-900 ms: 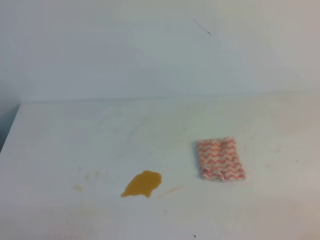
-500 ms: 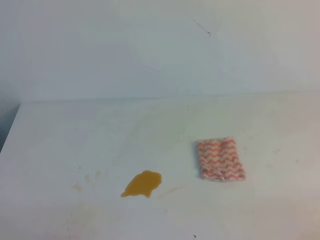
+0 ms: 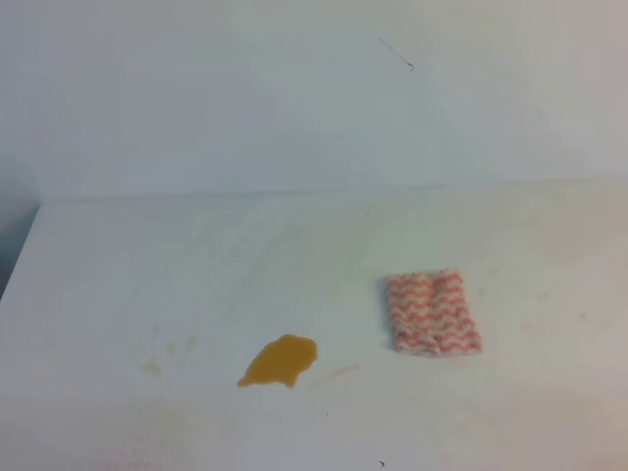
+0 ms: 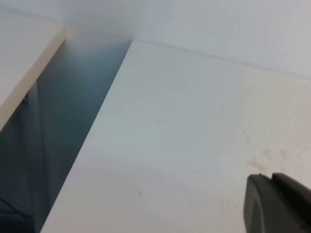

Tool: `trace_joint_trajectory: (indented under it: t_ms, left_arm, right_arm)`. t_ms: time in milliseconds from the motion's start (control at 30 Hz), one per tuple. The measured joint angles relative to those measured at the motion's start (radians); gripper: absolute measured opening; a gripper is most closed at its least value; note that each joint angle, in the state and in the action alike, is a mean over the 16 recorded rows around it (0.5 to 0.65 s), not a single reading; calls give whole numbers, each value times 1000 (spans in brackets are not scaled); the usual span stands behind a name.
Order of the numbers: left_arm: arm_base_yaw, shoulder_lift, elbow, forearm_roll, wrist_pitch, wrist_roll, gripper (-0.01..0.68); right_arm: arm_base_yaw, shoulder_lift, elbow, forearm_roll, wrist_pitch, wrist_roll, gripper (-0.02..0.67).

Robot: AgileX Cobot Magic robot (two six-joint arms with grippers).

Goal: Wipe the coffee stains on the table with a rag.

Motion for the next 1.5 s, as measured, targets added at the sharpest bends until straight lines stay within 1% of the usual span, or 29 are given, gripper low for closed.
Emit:
trace_joint_trajectory:
  t_ms: [400,733,1167,1500]
  left_arm:
    - [0,0,0,0,0,0,-1]
    - [0,0,0,0,0,0,-1]
    - [0,0,0,0,0,0,-1]
    - [0,0,0,0,0,0,-1]
  right_arm:
    - [0,1,0,0,0,0,-4]
    - [0,1,0,-29,-5,0,-4]
    - [0,1,0,-97,-27,-5,-4]
    - [0,1,0,-189,-41,-41,-4]
